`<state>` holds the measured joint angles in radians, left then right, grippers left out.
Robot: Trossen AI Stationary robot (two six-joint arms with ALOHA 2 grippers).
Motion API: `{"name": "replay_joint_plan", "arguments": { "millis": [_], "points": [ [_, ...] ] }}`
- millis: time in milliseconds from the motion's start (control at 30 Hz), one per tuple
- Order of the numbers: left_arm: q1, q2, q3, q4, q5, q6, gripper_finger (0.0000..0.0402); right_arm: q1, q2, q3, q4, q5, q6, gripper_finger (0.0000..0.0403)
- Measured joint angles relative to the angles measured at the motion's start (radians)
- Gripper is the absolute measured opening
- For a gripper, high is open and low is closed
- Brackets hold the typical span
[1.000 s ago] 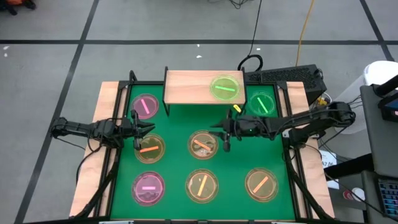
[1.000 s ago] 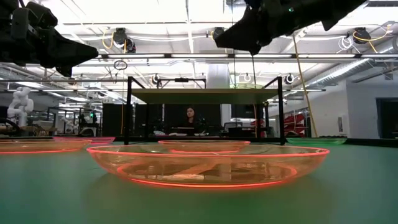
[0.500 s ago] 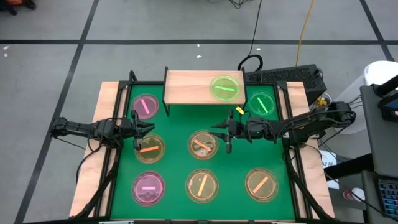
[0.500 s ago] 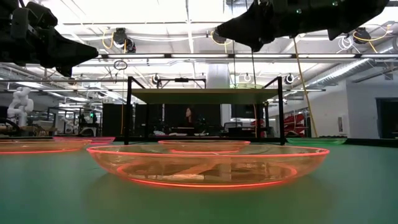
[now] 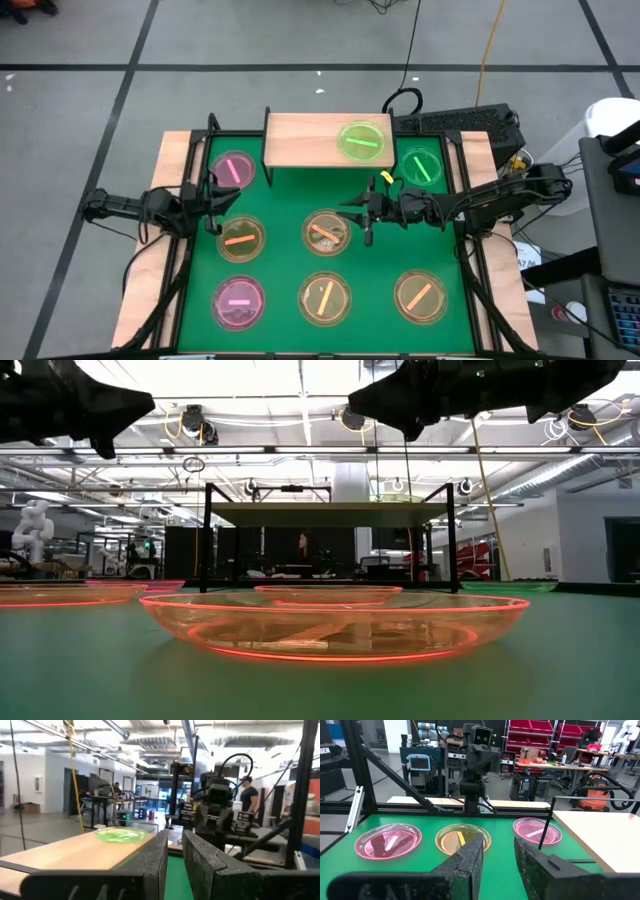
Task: Place and stack plates onto a shelf
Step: Stack the orange plate on top of the green plate on the shelf
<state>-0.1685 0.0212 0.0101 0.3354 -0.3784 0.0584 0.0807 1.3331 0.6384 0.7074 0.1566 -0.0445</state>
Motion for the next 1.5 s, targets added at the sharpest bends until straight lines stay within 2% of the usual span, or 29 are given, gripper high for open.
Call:
{"name": "replay_joint_plan", "arguments": {
  "millis": [267,400,700,867,1067,1500],
  "points": [
    [0.0,0.0,0.0,0.128,-0.013,-0.058,0.0065,0.0,0.0,0.0,-0.001,0.0,-0.001,0.0093],
    [0.0,0.0,0.0,0.131,-0.014,-0.066,0.0065,0.0,0.0,0.0,-0.003,0.0,-0.001,0.0093],
    [0.0,0.008,0.0,-0.088,-0.042,-0.15,0.0065,0.0,0.0,0.0,-0.005,0.0,0.005,0.0093],
    [-0.01,0.087,0.024,-0.141,-0.041,-0.115,0.0065,0.0,0.0,0.0,-0.005,0.004,0.005,0.0093],
    [-0.053,0.318,0.089,-0.16,-0.041,-0.03,0.0065,0.0,0.0,0.0,-0.005,0.006,-0.002,0.0093],
    [-0.134,1.12,0.411,-0.149,-0.038,0.166,0.0065,0.0,0.0,0.0,-0.005,0.053,-0.046,0.0093]
  ]
}}
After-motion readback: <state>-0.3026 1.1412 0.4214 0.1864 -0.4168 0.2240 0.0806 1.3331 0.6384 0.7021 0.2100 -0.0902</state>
